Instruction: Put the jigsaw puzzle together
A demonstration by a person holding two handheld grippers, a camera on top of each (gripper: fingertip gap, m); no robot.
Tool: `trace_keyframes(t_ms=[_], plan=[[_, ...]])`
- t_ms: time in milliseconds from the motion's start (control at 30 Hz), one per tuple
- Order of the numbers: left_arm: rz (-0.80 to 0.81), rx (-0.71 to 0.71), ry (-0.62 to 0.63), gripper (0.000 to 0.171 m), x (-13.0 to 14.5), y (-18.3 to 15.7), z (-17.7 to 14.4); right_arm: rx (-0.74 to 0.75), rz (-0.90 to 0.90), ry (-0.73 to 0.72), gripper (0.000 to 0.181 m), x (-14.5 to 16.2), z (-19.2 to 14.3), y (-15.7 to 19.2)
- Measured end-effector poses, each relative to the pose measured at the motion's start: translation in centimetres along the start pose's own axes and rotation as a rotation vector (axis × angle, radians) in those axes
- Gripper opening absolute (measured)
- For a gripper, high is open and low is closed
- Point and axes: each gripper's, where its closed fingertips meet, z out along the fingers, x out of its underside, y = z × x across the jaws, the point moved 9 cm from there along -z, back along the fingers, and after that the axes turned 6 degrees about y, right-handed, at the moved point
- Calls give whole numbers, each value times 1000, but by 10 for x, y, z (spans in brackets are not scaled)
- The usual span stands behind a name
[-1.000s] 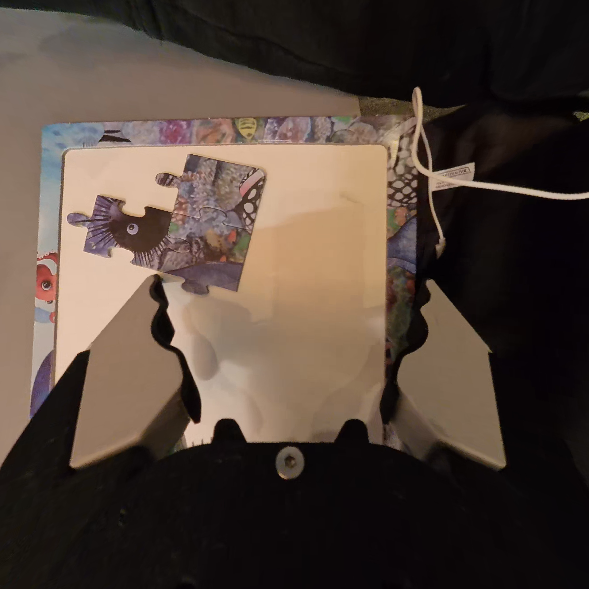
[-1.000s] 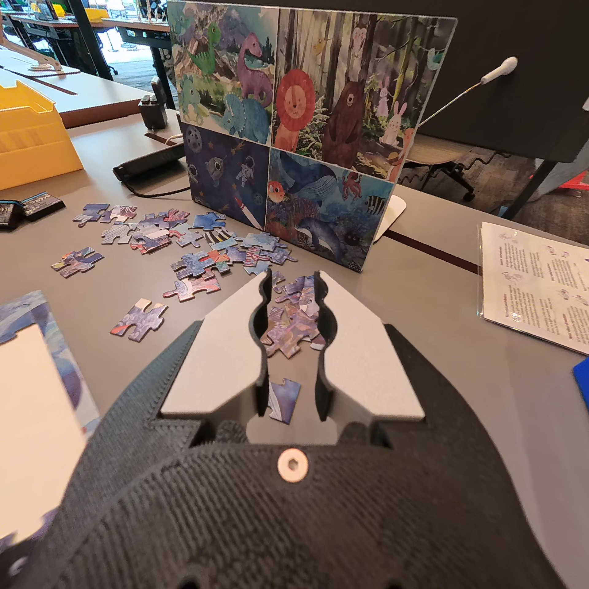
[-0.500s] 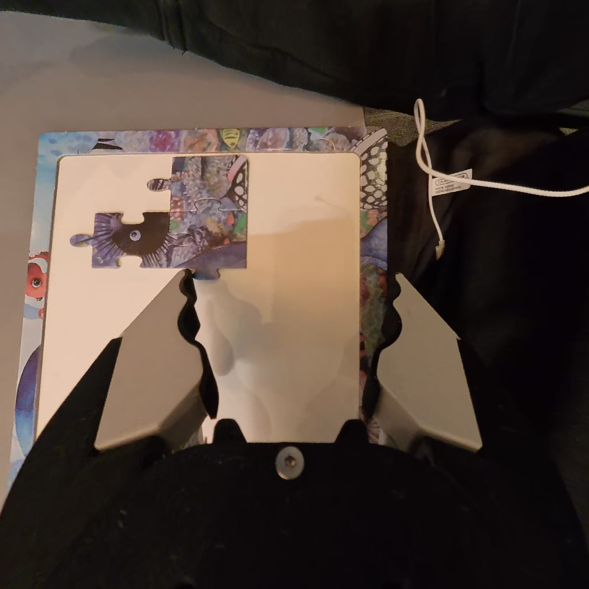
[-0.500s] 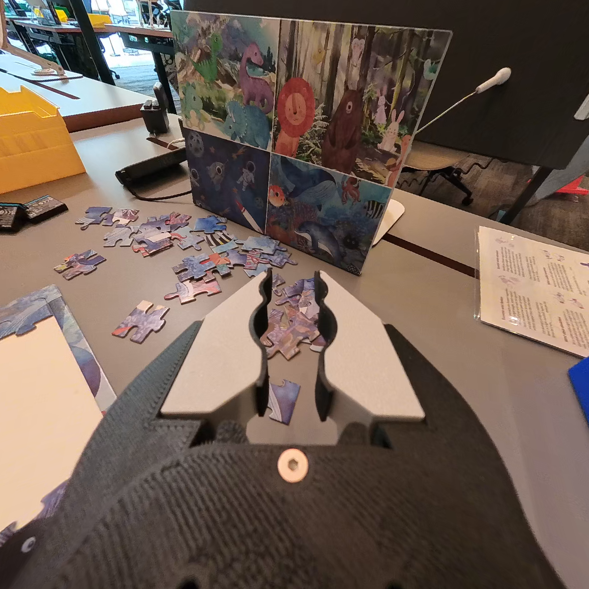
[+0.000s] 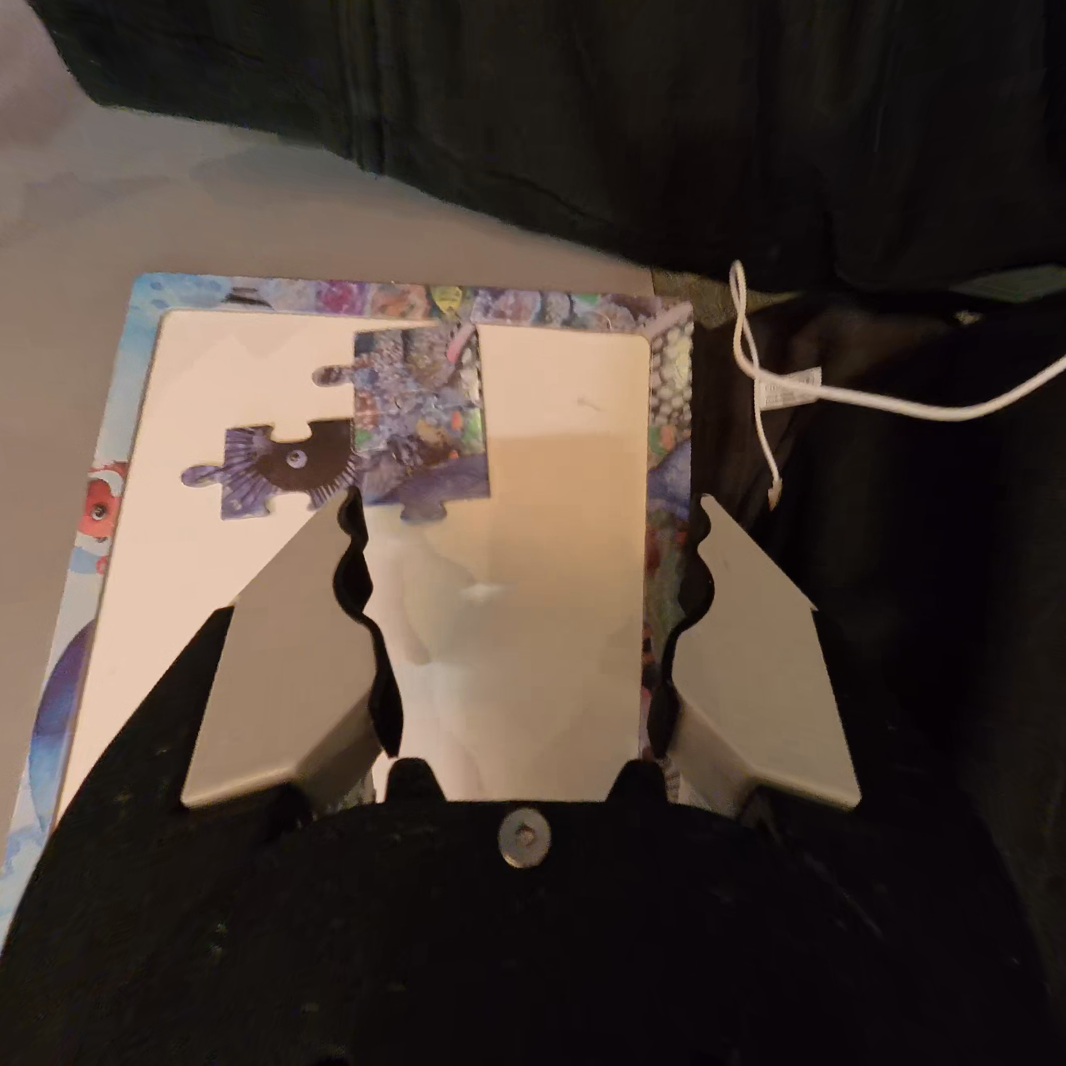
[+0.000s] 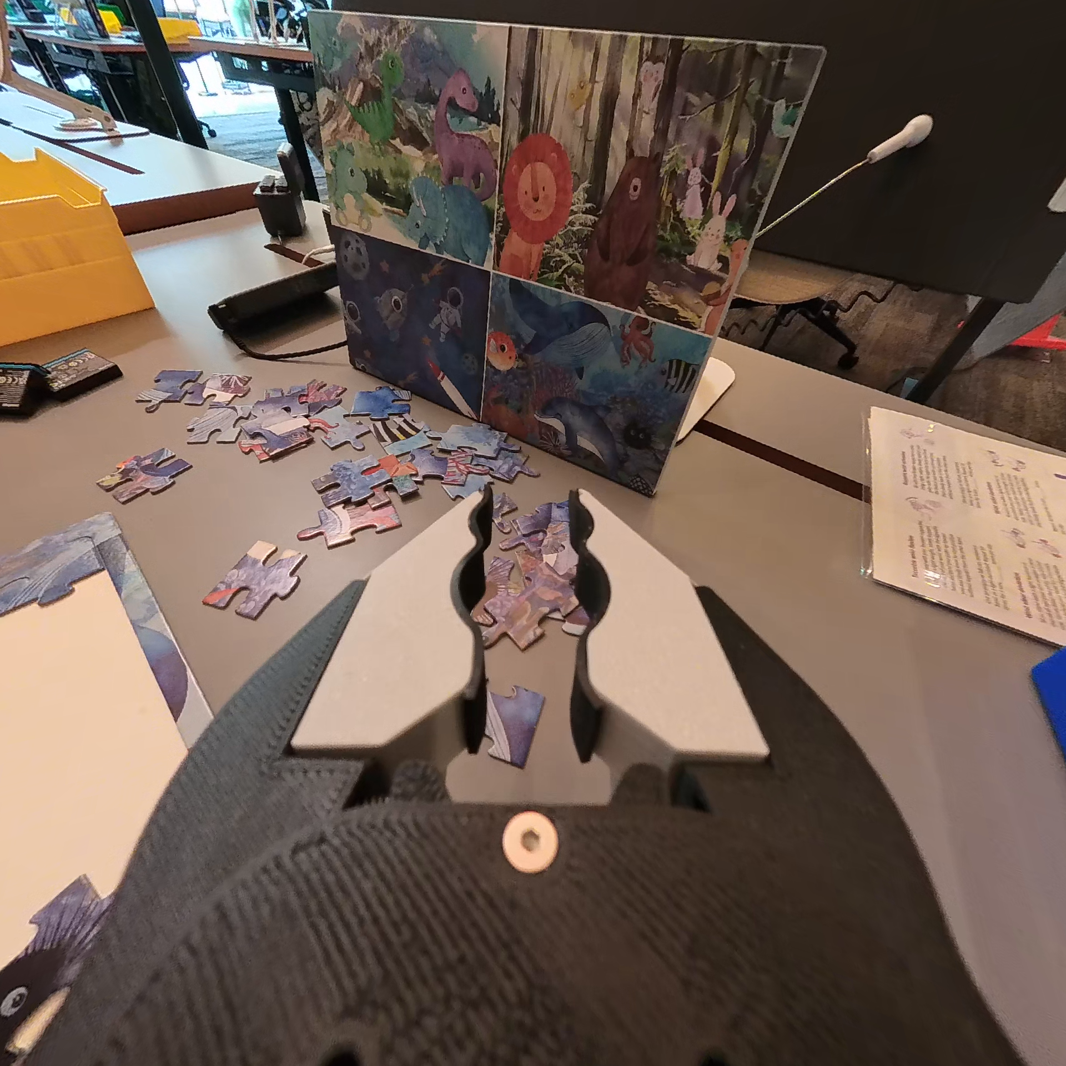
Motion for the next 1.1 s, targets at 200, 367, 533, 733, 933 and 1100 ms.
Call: trace_keyframes(t_ms=[200, 367, 533, 733, 933, 1100], plan=[[-49, 24, -100, 133, -28, 8, 7, 1, -1, 2, 24, 1, 0, 0], [2, -13, 55, 136, -29, 7, 34, 1, 13, -2, 24, 1, -1, -3], [48, -3, 88, 133, -28, 2, 38, 2, 12, -23, 24, -3, -5, -3], [102, 6, 68, 106, -26, -7, 33, 0, 11, -27, 25, -4, -6, -2], [91, -3, 50, 95, -26, -12, 31, 0, 11, -20, 25, -2, -4, -2], [52, -109, 54, 109, -21, -9, 23, 0, 12, -14, 25, -1, -3, -3]])
